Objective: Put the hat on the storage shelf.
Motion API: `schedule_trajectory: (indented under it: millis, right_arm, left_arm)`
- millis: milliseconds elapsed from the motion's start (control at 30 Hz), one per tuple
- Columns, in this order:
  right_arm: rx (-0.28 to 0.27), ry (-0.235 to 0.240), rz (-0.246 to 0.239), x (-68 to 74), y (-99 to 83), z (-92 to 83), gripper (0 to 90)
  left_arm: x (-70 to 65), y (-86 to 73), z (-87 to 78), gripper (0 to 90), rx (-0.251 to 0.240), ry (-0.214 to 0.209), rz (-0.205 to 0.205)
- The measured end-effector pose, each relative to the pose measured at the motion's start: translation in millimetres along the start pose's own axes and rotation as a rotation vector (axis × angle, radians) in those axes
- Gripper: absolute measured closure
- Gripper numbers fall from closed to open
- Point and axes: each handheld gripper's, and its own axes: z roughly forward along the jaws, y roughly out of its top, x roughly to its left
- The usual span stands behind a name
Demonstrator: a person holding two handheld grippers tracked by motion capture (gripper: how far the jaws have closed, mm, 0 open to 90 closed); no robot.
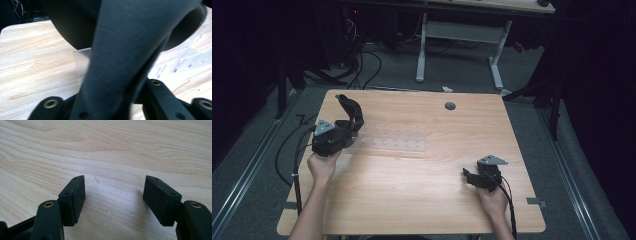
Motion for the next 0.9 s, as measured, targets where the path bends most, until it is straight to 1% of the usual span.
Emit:
schedule_trajectory:
  millis: [133,200,300,433,467,600,800,867,900]
  right_arm:
    - [0.000,0.000,0.000,0.0,0.0,0.0,34.6]
    - [0.000,0.000,0.000,0.0,0.0,0.0,34.6]
    - [0.000,0.001,0.001,-0.1,0.0,0.0,34.5]
    - [0.000,0.001,0.001,-0.1,0.0,0.0,34.4]
    - [0.000,0.001,0.000,-0.1,0.0,0.0,34.5]
    - [0.000,0.000,0.000,-0.1,0.0,0.0,34.5]
    - [0.000,0.000,0.000,-0.1,0.0,0.1,34.4]
    - [0.000,0.000,0.000,0.0,0.0,0.0,34.5]
    - [0.000,0.000,0.000,0.0,0.0,0.0,34.5]
  left_arm:
    - [1.1,1.8,-2.9,57.9,-0.001,0.029,0.002]
    - [2.6,3.1,-6.8,53.4,-0.020,0.040,0.005]
    - [6.3,4.6,-13.7,47.9,-0.035,0.060,-0.013]
    - [10.2,2.6,-25.6,44.7,-0.033,0.068,-0.040]
    - [10.8,1.7,-27.8,44.0,-0.028,0.071,-0.038]
    - [10.3,-2.3,-37.5,42.2,-0.021,0.065,-0.062]
    - [5.2,-11.0,-48.0,40.9,0.000,0.056,-0.048]
    - [3.7,-13.8,-51.6,40.9,0.005,0.049,-0.051]
    - [2.7,-14.8,-53.1,40.8,0.004,0.045,-0.060]
